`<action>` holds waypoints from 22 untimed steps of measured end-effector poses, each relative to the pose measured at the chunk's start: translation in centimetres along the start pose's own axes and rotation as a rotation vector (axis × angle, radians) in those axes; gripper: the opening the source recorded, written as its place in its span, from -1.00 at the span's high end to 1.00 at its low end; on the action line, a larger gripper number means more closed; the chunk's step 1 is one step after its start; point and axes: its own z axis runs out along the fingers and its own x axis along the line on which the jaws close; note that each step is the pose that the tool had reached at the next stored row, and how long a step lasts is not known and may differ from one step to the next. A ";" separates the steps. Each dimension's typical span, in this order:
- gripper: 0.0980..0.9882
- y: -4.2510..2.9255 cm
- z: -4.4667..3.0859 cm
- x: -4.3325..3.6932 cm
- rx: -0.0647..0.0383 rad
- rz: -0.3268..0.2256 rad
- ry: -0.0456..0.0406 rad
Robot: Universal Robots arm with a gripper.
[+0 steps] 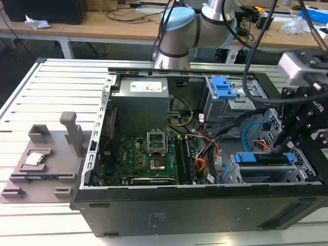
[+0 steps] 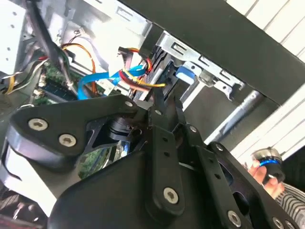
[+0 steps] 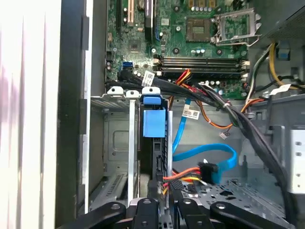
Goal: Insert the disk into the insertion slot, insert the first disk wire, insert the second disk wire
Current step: 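Insert the first disk wire, then insert the second disk wire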
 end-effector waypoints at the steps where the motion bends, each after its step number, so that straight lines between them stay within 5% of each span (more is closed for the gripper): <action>1: 0.72 0.03 -0.71 -0.16 0.000 0.000 0.0007; 5: 0.98 0.13 -2.91 -0.43 0.000 0.000 0.0022; 18: 0.98 0.13 -2.97 -0.44 0.000 0.000 0.0025; 22: 0.69 0.13 -2.98 -0.44 0.000 0.000 0.0025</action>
